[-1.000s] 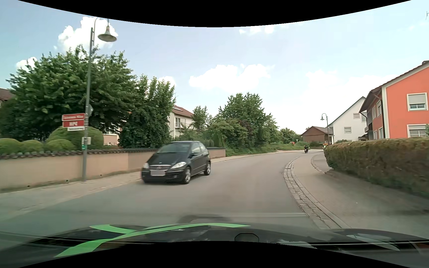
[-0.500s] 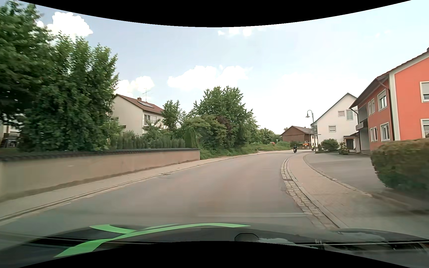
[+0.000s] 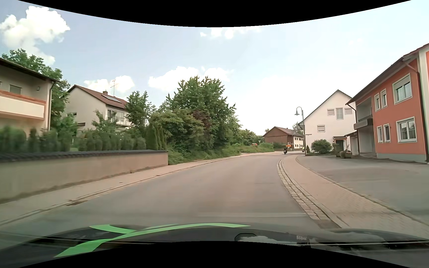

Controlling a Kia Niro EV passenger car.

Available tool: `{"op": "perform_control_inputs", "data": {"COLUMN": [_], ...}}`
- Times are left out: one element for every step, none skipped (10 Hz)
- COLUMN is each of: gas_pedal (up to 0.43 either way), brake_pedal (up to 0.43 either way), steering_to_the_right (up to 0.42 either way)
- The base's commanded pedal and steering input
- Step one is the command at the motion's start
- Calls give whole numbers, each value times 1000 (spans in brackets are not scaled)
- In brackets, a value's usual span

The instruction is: Follow the waypoints while adhering to traffic rules and regulations

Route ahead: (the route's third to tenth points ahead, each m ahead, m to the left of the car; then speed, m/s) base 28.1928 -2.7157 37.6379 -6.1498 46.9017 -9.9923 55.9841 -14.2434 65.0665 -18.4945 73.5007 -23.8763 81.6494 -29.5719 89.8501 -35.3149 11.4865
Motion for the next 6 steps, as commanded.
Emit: {"op": "perform_control_inputs", "data": {"gas_pedal": [280,280,280,280,280,280], "brake_pedal": [0,0,0,0,0,0], "steering_to_the_right": [67,65,61,58,57,55]}}
